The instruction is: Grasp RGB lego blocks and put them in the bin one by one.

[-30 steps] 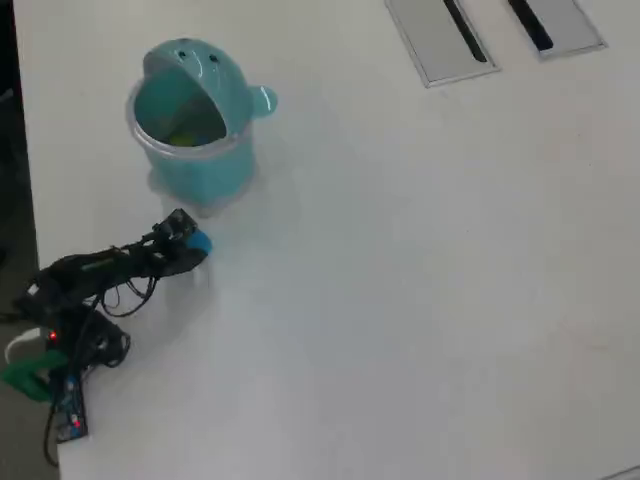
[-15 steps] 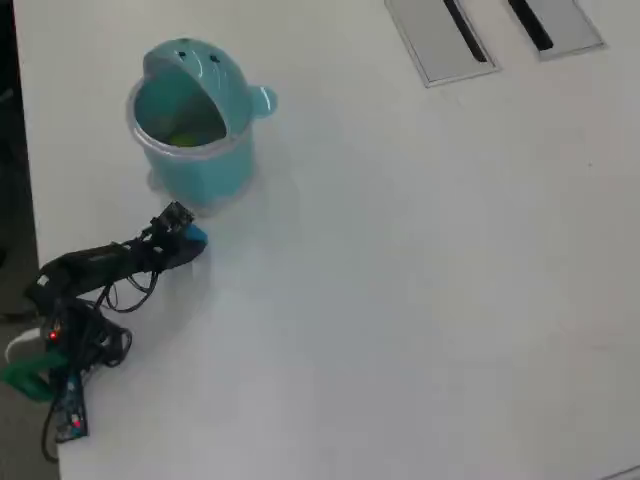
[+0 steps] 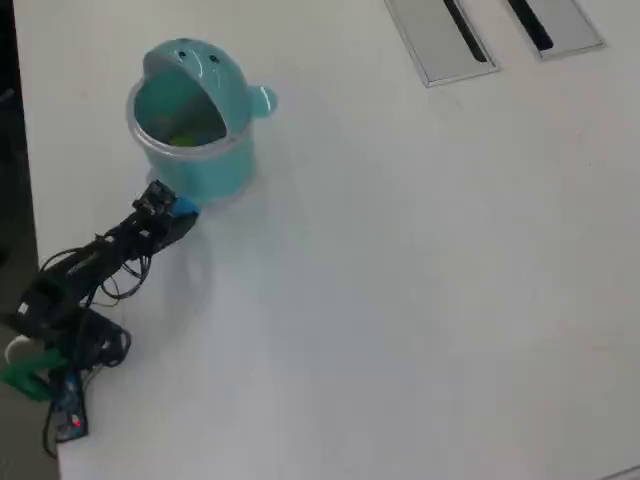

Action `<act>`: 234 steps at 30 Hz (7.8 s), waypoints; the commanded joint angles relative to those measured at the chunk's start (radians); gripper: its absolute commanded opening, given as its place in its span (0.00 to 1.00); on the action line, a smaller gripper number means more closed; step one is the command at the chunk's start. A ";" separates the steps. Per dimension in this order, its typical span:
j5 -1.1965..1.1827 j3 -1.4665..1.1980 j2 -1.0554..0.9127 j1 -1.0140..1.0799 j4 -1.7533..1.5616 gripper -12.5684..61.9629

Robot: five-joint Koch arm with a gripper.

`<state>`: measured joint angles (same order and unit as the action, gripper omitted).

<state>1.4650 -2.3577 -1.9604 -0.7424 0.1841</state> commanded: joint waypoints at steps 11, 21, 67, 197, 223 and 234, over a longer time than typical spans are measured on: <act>-0.054 0.327 -0.213 -0.124 0.123 0.37; -0.081 0.485 -0.253 -0.158 0.227 0.37; 0.032 1.068 0.313 -0.278 0.219 0.51; -1.296 -0.813 -0.387 0.733 -0.595 0.65; -1.365 -0.815 -0.382 0.730 -0.425 0.63; -1.365 -0.813 -0.382 0.732 -0.423 0.63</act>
<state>0.0966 -3.0986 -2.2887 -0.0092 -0.2378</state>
